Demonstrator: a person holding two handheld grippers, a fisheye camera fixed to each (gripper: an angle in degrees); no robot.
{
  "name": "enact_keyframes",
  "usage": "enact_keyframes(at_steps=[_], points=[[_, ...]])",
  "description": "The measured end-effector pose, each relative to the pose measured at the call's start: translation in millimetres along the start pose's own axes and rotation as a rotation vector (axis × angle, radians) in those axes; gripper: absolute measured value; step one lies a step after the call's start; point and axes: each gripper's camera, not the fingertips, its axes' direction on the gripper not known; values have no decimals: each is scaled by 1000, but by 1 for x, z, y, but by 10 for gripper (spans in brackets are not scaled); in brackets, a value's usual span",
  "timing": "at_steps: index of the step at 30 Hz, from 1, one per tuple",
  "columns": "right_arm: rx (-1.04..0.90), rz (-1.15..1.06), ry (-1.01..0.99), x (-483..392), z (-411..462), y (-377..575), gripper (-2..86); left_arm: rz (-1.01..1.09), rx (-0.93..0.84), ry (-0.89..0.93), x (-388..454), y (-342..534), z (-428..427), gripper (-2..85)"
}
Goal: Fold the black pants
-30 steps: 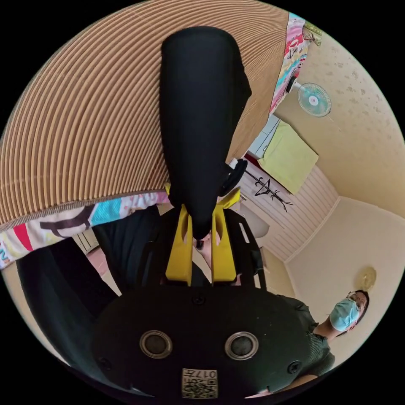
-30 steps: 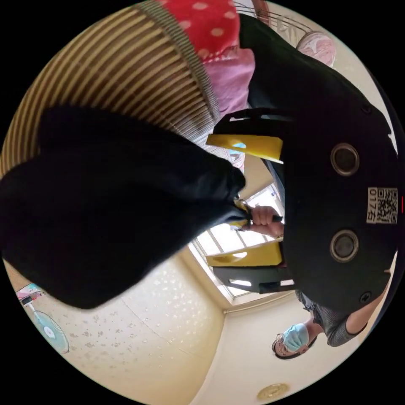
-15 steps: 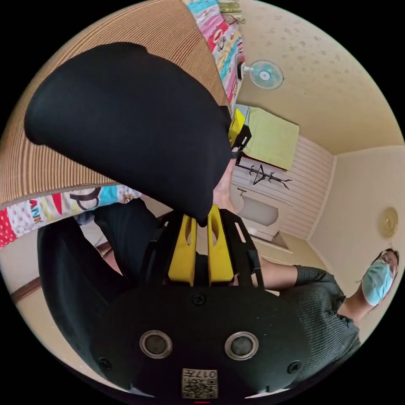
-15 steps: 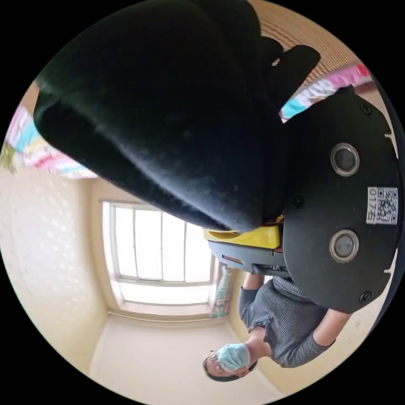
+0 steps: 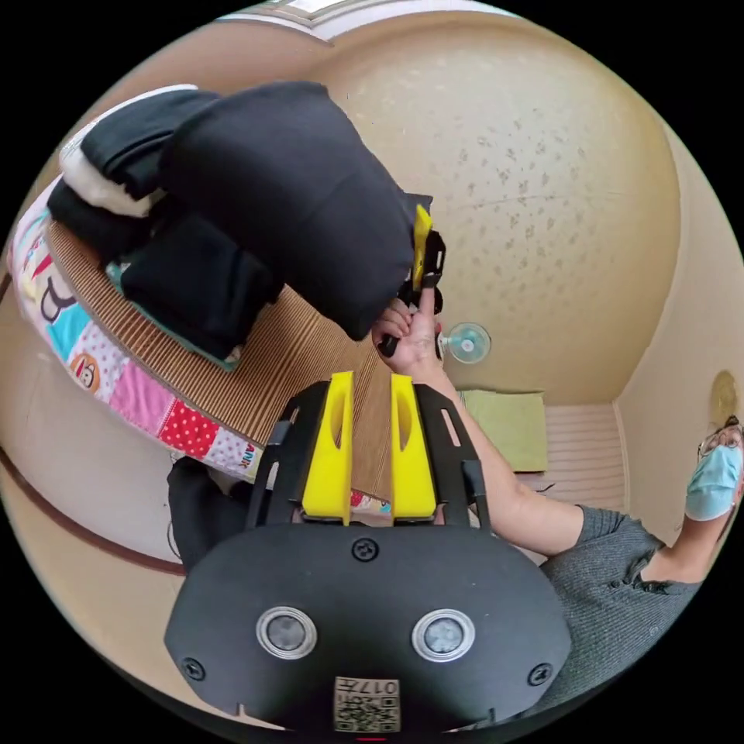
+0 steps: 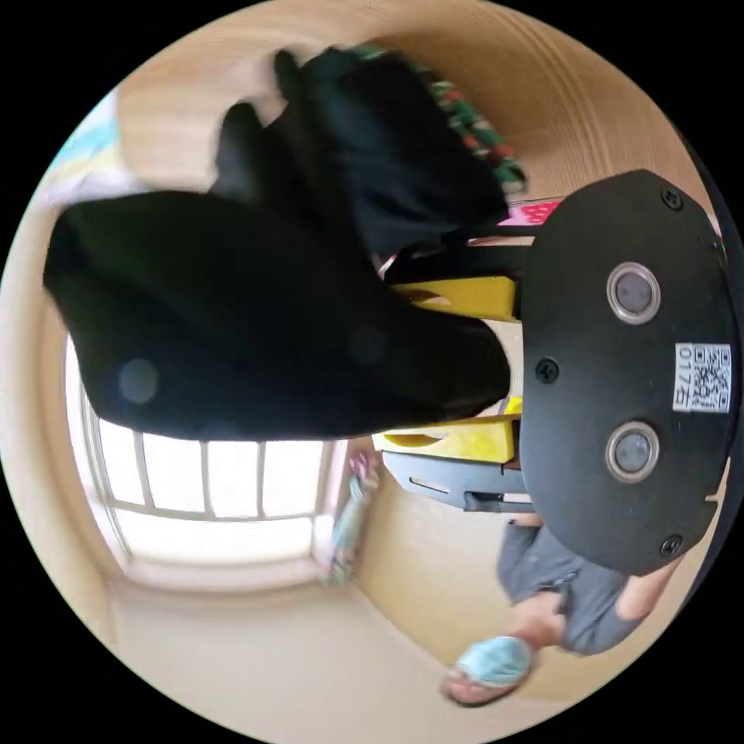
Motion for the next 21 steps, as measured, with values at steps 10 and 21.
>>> enact_keyframes(at_steps=[10,21], points=[[-251,302,123,111,33,56,17,-290,-64,-7,-90,2,18,74],[-45,973,669,134,-131,361,4,-647,-961,-500,-244,-1,190,22]])
